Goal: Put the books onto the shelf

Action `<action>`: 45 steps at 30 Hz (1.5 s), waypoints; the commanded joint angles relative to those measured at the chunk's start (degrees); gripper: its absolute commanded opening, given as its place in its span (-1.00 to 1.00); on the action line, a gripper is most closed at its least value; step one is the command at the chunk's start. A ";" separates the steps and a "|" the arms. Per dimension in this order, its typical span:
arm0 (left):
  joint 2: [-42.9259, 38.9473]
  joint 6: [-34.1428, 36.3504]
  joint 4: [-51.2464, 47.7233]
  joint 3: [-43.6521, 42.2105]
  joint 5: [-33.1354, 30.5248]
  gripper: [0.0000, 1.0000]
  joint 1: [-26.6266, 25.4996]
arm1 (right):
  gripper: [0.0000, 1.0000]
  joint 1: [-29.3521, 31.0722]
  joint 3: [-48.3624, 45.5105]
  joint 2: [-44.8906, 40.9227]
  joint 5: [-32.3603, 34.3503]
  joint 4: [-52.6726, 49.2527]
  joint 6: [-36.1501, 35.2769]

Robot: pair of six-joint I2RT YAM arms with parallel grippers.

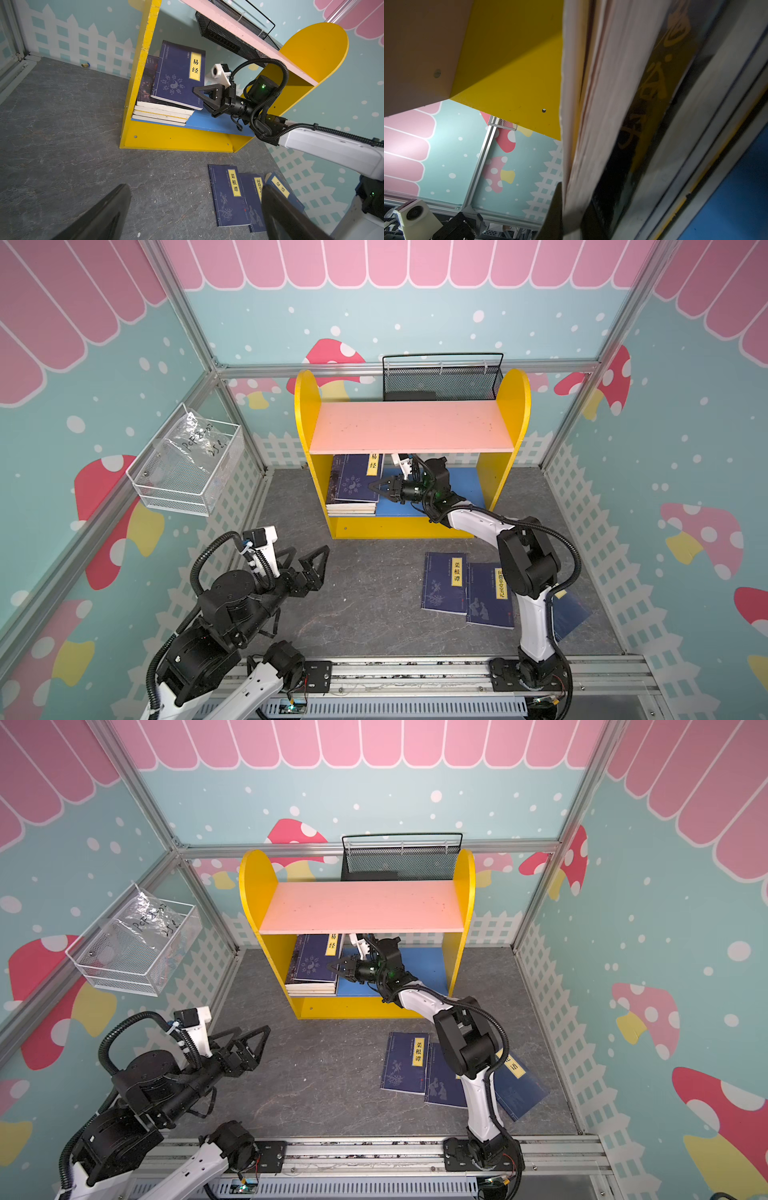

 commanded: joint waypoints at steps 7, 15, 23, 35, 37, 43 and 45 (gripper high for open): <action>0.28 0.46 -0.89 -0.62 -0.92 0.99 0.24 | -0.83 -0.61 7.04 3.56 -1.65 -0.41 2.11; -0.17 0.30 -0.88 -1.06 -1.07 0.99 0.25 | -0.81 -0.12 10.92 3.87 -1.16 -10.64 -1.96; -0.33 0.29 -0.71 -1.30 -1.10 0.99 0.26 | -0.79 0.87 15.92 5.76 -1.69 -14.55 -3.34; -1.61 0.04 -1.16 -1.61 -2.00 0.99 0.24 | -0.79 1.85 19.50 7.67 -2.56 -16.67 -4.85; -1.49 -0.06 -1.15 -1.62 -2.15 0.99 0.22 | -0.79 2.04 19.50 7.50 -2.74 -17.42 -5.42; -0.95 -0.30 -0.71 -1.60 -2.00 0.99 0.21 | -0.79 2.31 19.50 6.86 -3.19 -17.79 -5.98; -0.96 -0.32 -0.73 -1.77 -1.97 0.99 0.27 | -0.79 2.35 19.40 6.71 -3.15 -17.87 -6.07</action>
